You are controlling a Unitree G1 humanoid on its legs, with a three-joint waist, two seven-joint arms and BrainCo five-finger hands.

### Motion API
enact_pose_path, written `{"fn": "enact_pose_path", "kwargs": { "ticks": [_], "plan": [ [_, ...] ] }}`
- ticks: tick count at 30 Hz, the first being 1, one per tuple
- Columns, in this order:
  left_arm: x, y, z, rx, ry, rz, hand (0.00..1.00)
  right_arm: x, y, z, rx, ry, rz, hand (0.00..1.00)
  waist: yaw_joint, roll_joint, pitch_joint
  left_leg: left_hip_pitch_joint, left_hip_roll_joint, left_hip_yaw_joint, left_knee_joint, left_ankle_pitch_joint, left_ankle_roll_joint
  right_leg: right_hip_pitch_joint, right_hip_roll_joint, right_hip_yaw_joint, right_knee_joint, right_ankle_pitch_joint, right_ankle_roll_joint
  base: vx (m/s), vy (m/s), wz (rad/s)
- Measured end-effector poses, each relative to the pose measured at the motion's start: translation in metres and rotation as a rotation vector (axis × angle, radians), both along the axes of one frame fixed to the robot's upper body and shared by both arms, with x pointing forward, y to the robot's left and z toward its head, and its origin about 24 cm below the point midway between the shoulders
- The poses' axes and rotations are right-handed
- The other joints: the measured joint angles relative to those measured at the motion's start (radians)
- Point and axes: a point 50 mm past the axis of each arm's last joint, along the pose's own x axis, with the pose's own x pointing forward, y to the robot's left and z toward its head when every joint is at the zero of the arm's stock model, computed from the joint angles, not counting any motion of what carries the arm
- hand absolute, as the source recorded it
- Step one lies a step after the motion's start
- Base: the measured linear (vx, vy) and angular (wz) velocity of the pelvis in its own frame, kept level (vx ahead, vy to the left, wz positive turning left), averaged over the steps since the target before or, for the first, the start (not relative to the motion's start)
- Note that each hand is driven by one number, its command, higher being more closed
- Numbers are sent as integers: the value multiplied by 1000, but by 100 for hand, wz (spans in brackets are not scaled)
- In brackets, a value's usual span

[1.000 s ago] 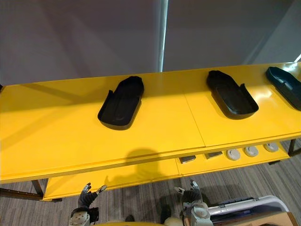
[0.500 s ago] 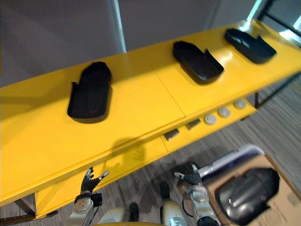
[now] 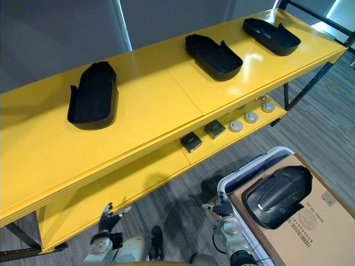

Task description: Walk over and take plastic housings, then place them on the shelf

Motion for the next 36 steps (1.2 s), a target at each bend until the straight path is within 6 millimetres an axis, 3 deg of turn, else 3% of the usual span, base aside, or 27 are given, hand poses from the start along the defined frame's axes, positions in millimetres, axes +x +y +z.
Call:
{"fn": "enact_pose_path", "kwargs": {
  "ticks": [5,8,10,12,15,16,17,18,19,20,21,23,26,27,28,30,31,32,33,36],
  "plan": [
    [-5,1,-7,2,47,-2,0,7,7,6,14,-39,8,0,-26,32,-14,21,10,30,-107,57,-6,-61,18,113,-46,75,1,-97,22,-64],
    [-8,2,-9,5,61,-3,0,23,21,27,18,-160,69,0,-34,36,-14,74,27,119,-156,63,-6,-74,25,194,-92,133,11,-99,81,-123],
    [-7,2,-9,6,60,-2,0,35,34,45,25,-261,130,0,-51,37,-15,101,42,204,-193,70,-10,-94,-16,81,-101,140,-14,-140,70,-131],
    [-6,5,-8,15,57,-5,0,43,56,63,59,-357,207,0,-50,39,-14,137,65,316,-236,80,-24,-107,-86,-152,-105,178,-46,-147,51,-150],
    [1,12,-5,47,42,-21,0,43,71,71,89,-409,270,0,-55,31,-16,144,87,392,-237,89,-40,-129,-109,-272,-125,264,-42,-76,-43,-105],
    [7,13,-2,58,26,-30,0,41,68,68,80,-389,275,0,-58,41,-14,140,110,407,-217,77,-59,-127,-110,-355,-121,248,-102,-41,-77,-60],
    [10,11,-1,57,19,-36,0,40,68,66,79,-382,275,0,-58,47,-15,140,118,407,-219,73,-75,-121,-119,-419,-113,238,-132,-29,-80,-55],
    [12,9,0,52,9,-37,0,37,65,64,73,-373,274,0,-57,49,-17,140,127,405,-219,79,-79,-115,-130,-488,-104,247,-132,2,-66,-54],
    [14,8,1,51,5,-39,0,34,63,62,62,-360,276,0,-58,36,-18,142,135,416,-214,87,-75,-118,-122,-477,-123,295,-45,11,-72,-52],
    [14,8,1,51,6,-40,0,33,63,61,61,-357,275,0,-58,34,-19,143,135,415,-213,90,-72,-118,-119,-470,-129,303,-25,32,-107,-75],
    [13,7,0,48,8,-40,0,30,61,59,53,-348,278,0,-54,34,-18,149,142,382,-213,91,-71,-119,-98,-440,-159,316,-8,66,-117,-73],
    [10,6,-1,44,19,-40,0,24,59,56,51,-334,272,0,-68,40,-17,153,167,379,-179,81,-81,-108,-78,-411,-172,321,-10,69,-98,-60],
    [8,5,-3,41,25,-40,0,14,55,57,46,-338,262,0,-76,50,0,148,264,359,30,15,-84,-64,-34,-348,-185,309,-17,-7,-68,-59],
    [6,3,-4,40,31,-50,0,16,55,62,44,-361,263,0,-78,49,6,130,277,294,106,12,-79,-57,-26,-308,-187,304,-24,-43,-37,-83],
    [5,1,-5,38,37,-58,0,19,55,65,40,-376,262,0,-76,45,16,112,273,232,134,-5,-78,-55,-29,-283,-190,300,-31,-59,76,-98],
    [4,-5,-7,25,46,-73,0,29,53,79,21,-447,242,0,-70,62,31,75,168,-57,110,-77,-108,-77,-27,-202,-184,302,-34,-53,157,-106],
    [4,-5,-7,22,46,-70,0,30,52,82,18,-462,236,0,-69,65,31,71,141,-109,79,-77,-108,-84,-24,-181,-183,306,-32,-41,145,-97],
    [3,-5,-7,20,46,-66,0,30,50,87,1,-489,220,0,-61,88,31,68,113,-179,2,-64,-111,-91,-5,-157,-185,314,-17,10,152,-81],
    [3,0,-7,30,49,-59,0,28,48,87,-4,-491,200,0,-49,83,34,87,108,-163,-1,-73,-94,-86,-3,-127,-193,318,1,23,131,-61],
    [5,8,-6,46,45,-55,0,25,45,90,-34,-512,184,0,-51,47,32,79,77,-156,-8,-75,-81,-83,-23,-124,-233,357,26,80,103,-5]
  ]
}}
